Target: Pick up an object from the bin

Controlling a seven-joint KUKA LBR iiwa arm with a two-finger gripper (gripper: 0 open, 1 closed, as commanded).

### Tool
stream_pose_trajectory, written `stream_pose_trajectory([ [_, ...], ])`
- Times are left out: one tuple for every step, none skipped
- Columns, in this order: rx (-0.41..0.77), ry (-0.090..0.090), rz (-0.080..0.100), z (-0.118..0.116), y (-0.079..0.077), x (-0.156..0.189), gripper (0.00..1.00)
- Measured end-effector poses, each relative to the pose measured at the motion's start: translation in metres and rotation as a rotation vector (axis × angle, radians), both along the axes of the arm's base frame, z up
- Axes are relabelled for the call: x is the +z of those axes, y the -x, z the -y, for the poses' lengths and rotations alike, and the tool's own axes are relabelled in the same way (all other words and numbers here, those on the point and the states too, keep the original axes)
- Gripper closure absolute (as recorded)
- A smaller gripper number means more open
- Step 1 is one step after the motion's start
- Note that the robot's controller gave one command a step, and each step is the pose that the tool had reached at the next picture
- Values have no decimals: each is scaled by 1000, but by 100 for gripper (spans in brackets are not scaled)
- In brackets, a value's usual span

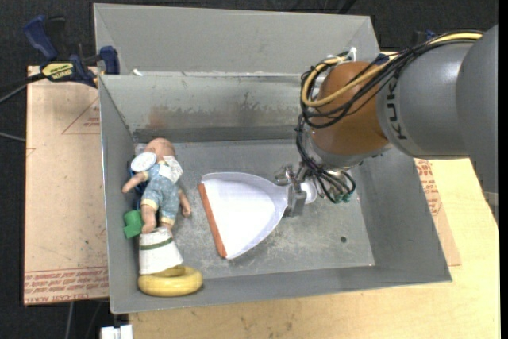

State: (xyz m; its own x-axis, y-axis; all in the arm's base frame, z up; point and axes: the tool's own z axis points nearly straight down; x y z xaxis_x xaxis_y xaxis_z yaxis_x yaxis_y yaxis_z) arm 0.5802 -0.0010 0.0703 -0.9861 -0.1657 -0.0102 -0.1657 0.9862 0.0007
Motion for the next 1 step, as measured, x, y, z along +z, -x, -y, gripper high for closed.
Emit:
stream_pose_trajectory([
  [0,0,0,0,0,0,100],
])
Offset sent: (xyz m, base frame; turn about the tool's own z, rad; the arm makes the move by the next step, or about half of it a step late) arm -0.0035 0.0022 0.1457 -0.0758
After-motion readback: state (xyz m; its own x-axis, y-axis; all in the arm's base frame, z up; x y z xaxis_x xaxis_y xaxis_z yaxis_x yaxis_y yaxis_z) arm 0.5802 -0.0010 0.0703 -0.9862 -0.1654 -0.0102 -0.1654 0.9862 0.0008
